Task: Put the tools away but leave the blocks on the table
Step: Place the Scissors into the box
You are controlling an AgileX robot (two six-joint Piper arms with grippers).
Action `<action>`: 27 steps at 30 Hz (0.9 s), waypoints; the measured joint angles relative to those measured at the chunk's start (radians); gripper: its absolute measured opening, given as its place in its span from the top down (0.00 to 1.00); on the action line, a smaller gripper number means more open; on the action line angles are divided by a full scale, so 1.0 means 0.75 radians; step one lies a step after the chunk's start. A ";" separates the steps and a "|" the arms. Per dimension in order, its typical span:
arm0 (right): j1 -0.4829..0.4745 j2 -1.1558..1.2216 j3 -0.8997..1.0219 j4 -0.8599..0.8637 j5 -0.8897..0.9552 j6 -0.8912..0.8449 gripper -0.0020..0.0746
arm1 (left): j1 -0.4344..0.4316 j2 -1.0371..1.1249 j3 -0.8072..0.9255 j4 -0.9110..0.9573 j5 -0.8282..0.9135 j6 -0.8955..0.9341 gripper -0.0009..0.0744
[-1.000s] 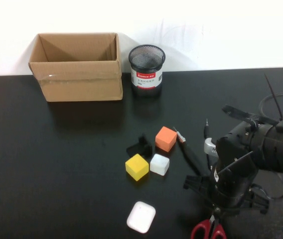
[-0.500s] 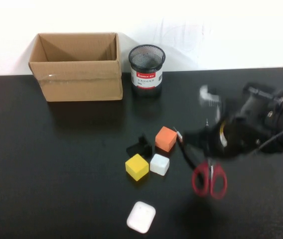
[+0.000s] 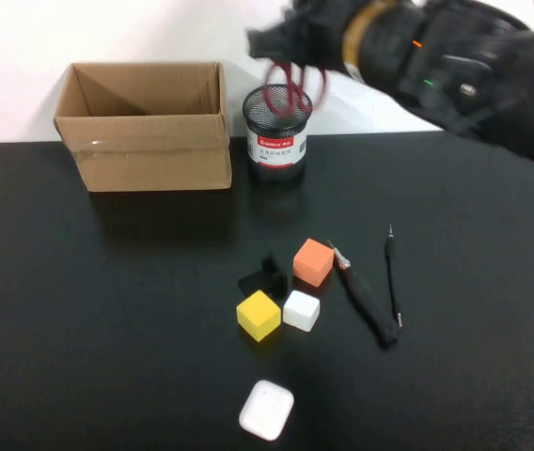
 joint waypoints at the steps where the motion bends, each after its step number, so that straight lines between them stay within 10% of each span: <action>1: 0.000 0.041 -0.058 -0.029 -0.021 0.008 0.89 | 0.000 0.000 0.000 0.000 0.000 0.000 0.99; 16: 0.000 0.725 -0.899 -0.130 -0.218 0.032 0.90 | 0.000 0.000 0.000 0.000 0.000 0.000 0.99; 27: 0.008 0.915 -1.012 -0.243 -0.225 0.034 0.84 | 0.000 0.000 0.000 0.000 0.000 0.000 0.99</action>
